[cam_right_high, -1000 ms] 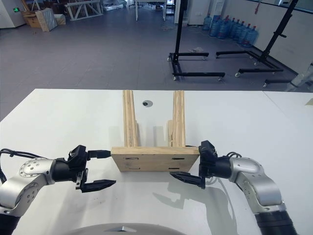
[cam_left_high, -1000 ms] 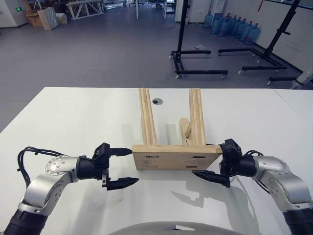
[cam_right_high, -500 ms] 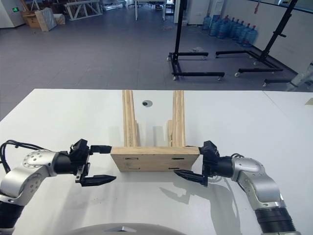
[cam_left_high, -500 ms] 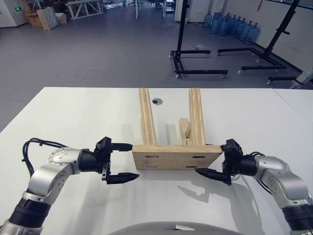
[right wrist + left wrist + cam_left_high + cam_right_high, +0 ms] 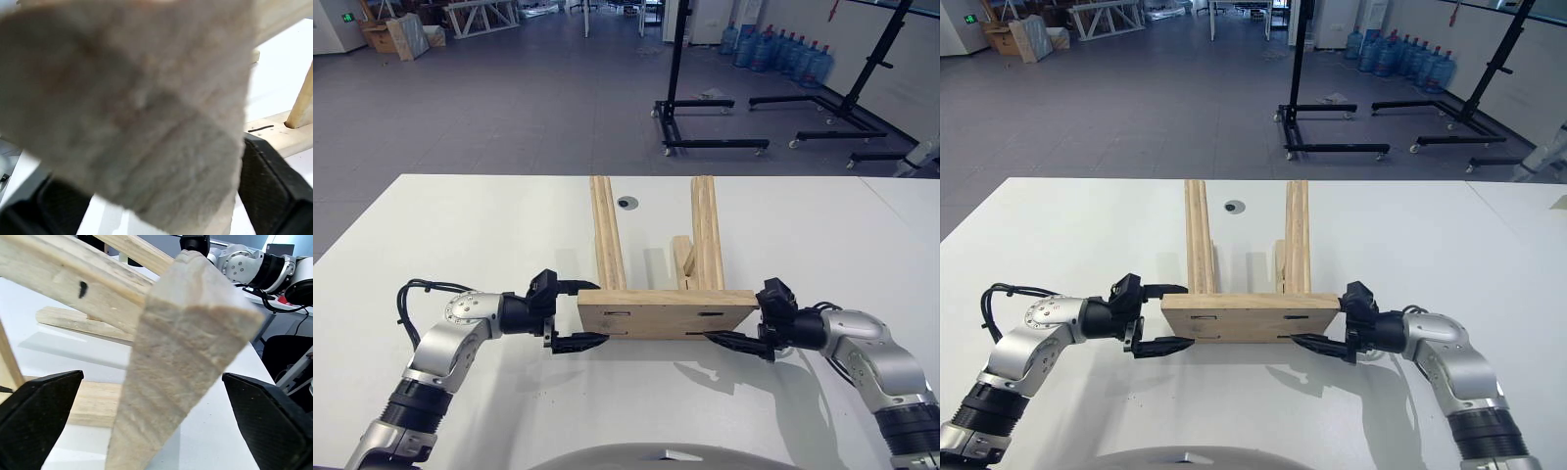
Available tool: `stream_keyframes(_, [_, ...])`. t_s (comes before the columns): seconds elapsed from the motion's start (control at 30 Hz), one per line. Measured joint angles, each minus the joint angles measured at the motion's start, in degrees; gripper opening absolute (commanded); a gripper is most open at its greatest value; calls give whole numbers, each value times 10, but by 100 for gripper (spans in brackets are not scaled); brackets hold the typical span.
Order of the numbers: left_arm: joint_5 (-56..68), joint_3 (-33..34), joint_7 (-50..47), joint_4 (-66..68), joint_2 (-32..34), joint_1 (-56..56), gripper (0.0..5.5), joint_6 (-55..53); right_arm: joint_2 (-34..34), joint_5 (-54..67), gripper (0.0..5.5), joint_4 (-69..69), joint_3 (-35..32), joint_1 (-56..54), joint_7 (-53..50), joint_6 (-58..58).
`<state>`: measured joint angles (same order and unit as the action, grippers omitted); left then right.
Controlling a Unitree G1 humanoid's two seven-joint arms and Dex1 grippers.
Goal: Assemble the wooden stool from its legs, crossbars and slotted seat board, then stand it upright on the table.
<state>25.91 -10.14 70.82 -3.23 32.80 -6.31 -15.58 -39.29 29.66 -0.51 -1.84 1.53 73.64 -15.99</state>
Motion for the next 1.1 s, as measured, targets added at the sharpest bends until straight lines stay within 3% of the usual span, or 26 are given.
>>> stream_keyframes(0.33, [-4, -3, -17, 55, -15, -45, 304, -42, 1, -4, 187, 3, 5, 0, 5, 5])
stream_keyframes(0.43, [10, 2, -33, 65, -14, -77, 266, -119, 1, -1, 187, 4, 5, -14, 4, -19])
stream_keyframes(0.6, [75, 52, -65, 27, -7, -123, 262, -258, -7, 78, 185, 8, -21, -87, 5, -164])
stream_keyframes(0.77, [175, 139, -150, 4, -23, -187, 237, -412, 1, 207, 178, 49, -73, -204, -46, -391])
stream_keyframes(0.93, [253, 275, -318, 79, -85, -314, 220, -567, 61, 281, 168, 151, -162, -372, -226, -585])
stream_keyframes(1.1, [260, 395, -470, 140, -145, -402, 212, -654, 122, 287, 163, 285, -263, -498, -388, -683])
